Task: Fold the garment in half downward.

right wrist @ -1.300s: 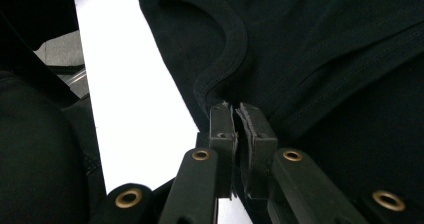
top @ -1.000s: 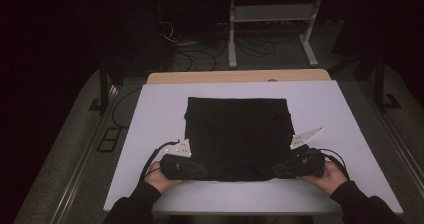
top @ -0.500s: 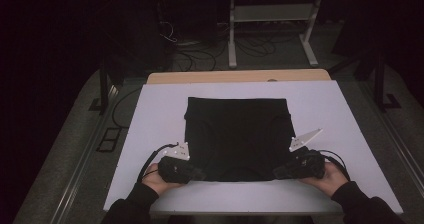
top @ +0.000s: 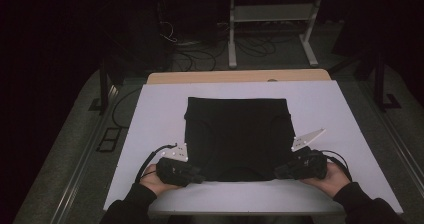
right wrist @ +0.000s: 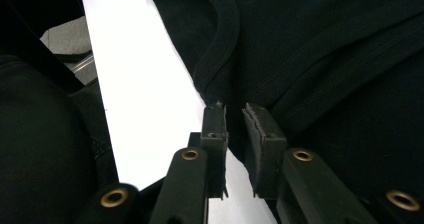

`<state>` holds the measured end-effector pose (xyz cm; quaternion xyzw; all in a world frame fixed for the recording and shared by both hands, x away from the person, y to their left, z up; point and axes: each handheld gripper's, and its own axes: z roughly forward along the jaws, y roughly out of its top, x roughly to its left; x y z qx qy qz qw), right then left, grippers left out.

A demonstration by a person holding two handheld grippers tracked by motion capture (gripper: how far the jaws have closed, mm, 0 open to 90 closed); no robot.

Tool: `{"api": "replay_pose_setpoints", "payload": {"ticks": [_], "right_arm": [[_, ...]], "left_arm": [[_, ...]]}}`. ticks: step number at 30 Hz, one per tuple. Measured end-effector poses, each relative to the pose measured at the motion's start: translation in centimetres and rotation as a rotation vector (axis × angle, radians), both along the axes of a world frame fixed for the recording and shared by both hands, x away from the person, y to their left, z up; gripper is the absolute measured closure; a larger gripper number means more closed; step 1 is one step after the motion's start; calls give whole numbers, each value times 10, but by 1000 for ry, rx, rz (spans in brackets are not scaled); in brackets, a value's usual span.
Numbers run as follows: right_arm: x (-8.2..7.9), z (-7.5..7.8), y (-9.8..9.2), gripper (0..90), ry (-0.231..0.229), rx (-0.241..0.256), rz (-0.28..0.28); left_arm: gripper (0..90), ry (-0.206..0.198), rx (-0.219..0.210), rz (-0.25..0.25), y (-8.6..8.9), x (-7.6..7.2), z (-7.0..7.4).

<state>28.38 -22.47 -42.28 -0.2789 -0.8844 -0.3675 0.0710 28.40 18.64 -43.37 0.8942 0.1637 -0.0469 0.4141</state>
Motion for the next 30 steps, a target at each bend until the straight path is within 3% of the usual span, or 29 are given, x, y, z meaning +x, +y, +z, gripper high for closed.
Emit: {"api": "replay_pose_setpoints", "payload": {"ticks": [6,15,25,28,30], "right_arm": [[-1,5,-5,714,-16,17,-27],[-1,14,-13,558,-56,46,-78],[1,18,-15,361,-82,64,-108],[2,19,-14,261,-97,72,-120],[4,20,-13,117,-117,71,-147]], "left_arm": [[580,17,-20,14,3,0,2],[379,-11,-24,57,5,-1,6],[183,-43,-87,172,12,0,13],[129,-53,-101,201,16,0,15],[101,-59,-111,226,19,0,16]]}}
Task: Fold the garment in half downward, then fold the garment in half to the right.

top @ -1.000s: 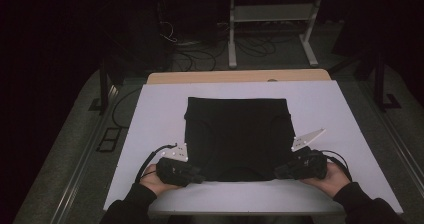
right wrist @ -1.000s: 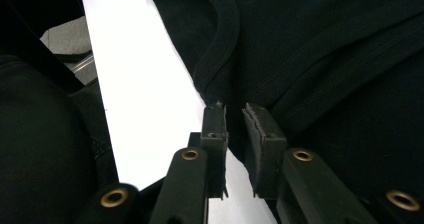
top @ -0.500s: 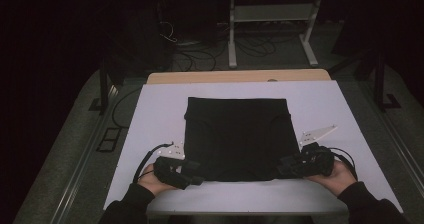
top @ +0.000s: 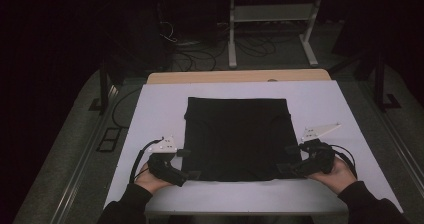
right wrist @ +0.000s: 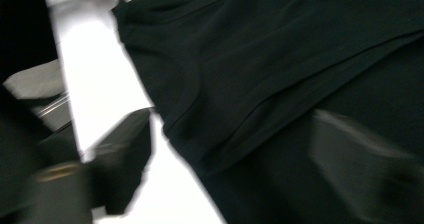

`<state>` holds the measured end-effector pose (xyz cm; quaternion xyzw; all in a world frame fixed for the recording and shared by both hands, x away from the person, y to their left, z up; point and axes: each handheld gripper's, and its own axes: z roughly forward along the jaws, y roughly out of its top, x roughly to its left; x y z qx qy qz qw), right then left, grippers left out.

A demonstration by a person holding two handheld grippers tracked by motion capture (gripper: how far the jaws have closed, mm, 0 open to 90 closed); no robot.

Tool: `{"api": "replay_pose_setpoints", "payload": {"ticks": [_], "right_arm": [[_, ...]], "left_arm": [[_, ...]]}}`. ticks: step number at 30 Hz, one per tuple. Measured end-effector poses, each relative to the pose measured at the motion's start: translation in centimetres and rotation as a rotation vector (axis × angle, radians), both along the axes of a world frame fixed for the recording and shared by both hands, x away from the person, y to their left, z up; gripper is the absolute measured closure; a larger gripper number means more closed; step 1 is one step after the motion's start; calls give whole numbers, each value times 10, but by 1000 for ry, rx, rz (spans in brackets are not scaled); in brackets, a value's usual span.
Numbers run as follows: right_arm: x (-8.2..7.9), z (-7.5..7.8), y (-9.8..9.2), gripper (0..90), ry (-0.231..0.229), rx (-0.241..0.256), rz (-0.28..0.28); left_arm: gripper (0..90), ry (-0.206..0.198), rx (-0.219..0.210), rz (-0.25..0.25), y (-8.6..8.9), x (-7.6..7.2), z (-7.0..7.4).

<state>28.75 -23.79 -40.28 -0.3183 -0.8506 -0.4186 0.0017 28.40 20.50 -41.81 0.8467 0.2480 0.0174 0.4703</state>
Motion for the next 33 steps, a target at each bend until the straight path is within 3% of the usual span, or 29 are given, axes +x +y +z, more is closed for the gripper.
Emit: {"api": "replay_pose_setpoints", "payload": {"ticks": [3,7,13,33], "right_arm": [[3,3,2,0,-13,7,-32],[9,8,5,0,-30,21,-53],[14,16,12,0,-67,24,-51],[58,37,60,0,-124,37,-14]], "left_arm": [[51,-7,-6,37,4,0,1],[3,-13,-5,75,10,0,1],[0,-25,-4,111,18,-2,0],[0,-33,-1,160,35,-9,-4]]}}
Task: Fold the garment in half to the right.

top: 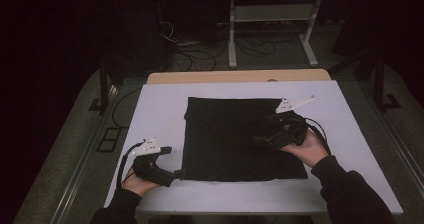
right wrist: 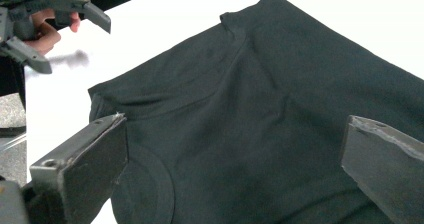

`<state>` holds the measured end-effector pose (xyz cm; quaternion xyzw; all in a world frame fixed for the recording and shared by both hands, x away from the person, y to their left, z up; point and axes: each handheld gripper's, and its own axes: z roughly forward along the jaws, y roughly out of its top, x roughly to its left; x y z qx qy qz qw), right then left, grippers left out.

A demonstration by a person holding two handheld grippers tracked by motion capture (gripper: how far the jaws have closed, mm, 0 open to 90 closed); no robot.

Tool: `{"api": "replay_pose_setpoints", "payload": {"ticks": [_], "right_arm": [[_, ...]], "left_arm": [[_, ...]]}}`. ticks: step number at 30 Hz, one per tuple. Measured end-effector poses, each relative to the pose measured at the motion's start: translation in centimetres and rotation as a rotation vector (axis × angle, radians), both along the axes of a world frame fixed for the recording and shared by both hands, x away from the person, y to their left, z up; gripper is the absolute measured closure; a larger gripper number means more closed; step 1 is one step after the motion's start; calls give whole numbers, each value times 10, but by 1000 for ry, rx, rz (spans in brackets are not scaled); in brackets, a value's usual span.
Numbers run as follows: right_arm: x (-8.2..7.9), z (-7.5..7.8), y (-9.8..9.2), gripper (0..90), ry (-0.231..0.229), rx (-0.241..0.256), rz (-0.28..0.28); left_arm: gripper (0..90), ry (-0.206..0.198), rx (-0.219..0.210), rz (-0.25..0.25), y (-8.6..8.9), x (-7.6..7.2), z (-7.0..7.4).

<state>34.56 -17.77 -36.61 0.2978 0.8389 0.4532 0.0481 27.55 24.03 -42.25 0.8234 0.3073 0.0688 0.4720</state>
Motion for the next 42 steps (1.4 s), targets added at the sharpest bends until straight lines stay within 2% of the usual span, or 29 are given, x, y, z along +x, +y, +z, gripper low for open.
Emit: {"api": "replay_pose_setpoints", "payload": {"ticks": [8,20,32,37,42], "right_arm": [[16,6,19,0,-8,-10,16],[39,7,42,0,-5,-33,29],[56,7,59,0,-5,-39,37],[61,6,65,0,-7,-46,40],[67,5,70,0,-2,-52,38]], "left_arm": [[0,1,-1,23,7,-3,-1],[0,22,38,42,13,-7,-8],[0,41,82,19,8,-7,-15],[0,47,106,-9,4,-7,-17],[0,44,112,-22,1,-5,-18]]}}
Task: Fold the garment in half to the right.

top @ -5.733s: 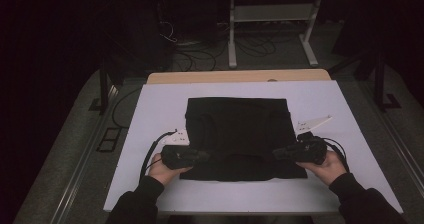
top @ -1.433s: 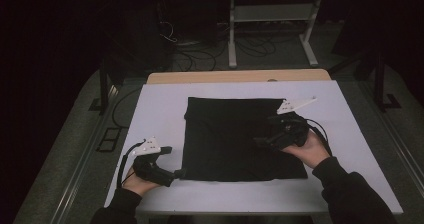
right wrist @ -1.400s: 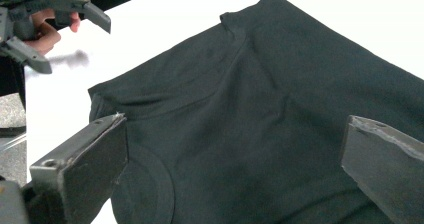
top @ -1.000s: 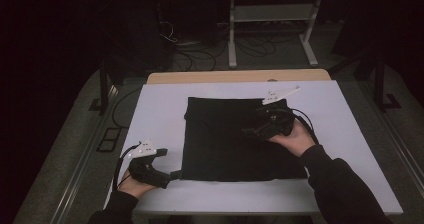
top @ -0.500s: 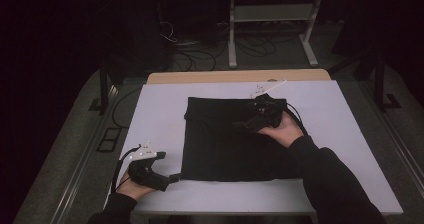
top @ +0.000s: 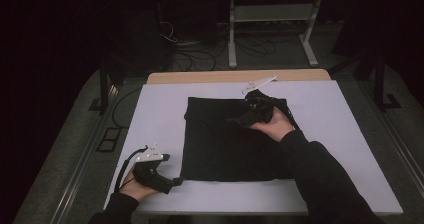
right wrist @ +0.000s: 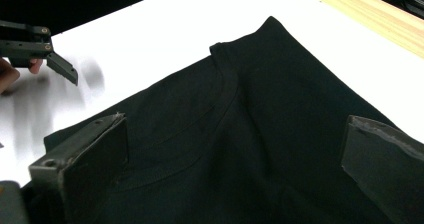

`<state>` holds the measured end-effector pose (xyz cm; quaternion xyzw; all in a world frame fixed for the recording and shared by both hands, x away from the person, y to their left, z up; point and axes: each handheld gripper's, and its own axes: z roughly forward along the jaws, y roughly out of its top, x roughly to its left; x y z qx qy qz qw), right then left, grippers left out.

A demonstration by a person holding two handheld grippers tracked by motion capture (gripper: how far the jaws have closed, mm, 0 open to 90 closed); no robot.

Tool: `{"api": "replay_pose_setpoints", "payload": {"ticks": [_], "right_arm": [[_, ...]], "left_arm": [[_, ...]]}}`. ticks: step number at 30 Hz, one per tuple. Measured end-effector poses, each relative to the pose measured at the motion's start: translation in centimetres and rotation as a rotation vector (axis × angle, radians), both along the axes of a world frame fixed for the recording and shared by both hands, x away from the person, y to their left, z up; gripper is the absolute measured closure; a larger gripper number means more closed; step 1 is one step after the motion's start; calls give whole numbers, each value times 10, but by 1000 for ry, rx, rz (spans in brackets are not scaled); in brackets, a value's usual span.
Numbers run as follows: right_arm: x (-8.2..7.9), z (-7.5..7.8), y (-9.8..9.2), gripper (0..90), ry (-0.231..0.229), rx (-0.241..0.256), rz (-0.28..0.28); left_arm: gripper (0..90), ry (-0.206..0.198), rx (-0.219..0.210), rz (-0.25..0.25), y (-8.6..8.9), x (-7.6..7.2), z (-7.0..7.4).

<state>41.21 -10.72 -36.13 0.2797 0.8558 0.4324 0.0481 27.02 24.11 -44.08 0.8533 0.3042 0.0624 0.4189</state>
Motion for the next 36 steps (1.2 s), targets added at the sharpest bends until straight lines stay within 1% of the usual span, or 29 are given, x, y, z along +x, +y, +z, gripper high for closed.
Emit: {"api": "replay_pose_setpoints", "payload": {"ticks": [2,8,12,13,15,17,18,21,23,24,25,26,28,32,34,35,36], "right_arm": [[2,0,3,0,-2,-3,0],[7,2,13,0,-8,-11,14],[11,4,21,0,-4,-10,16],[12,5,22,0,-4,-10,16],[14,5,25,0,-3,-16,18],[15,5,28,0,-1,-17,18],[16,6,30,0,-1,-17,17],[19,6,34,0,-2,-20,18],[21,7,37,0,1,-22,18],[22,7,38,0,-2,-23,19],[22,8,41,0,1,-19,16],[23,9,42,0,3,-22,18],[25,9,45,0,-5,-22,24],[28,9,52,0,-3,-20,25],[28,9,56,0,5,-19,20],[29,9,57,0,0,-21,23],[30,9,58,0,1,-21,24]], "left_arm": [[0,8,14,-13,-2,0,-1],[0,21,27,-40,-9,0,-5],[0,27,39,-59,-11,1,-6],[0,33,40,-68,-11,2,-7],[0,43,13,-66,-13,1,-7],[9,42,30,-89,-13,2,-7],[14,43,26,-90,-14,2,-8],[30,46,34,-92,-17,2,-9],[49,53,27,-86,-18,2,-9],[68,54,31,-91,-19,2,-10],[105,35,52,-96,-19,1,-9],[136,25,69,-109,-19,1,-9],[149,33,66,-109,-21,2,-8],[254,11,72,-94,-24,2,-8],[329,-9,84,-80,-25,2,-8],[382,-17,88,-71,-26,2,-8],[412,-17,88,-70,-26,3,-8]]}}
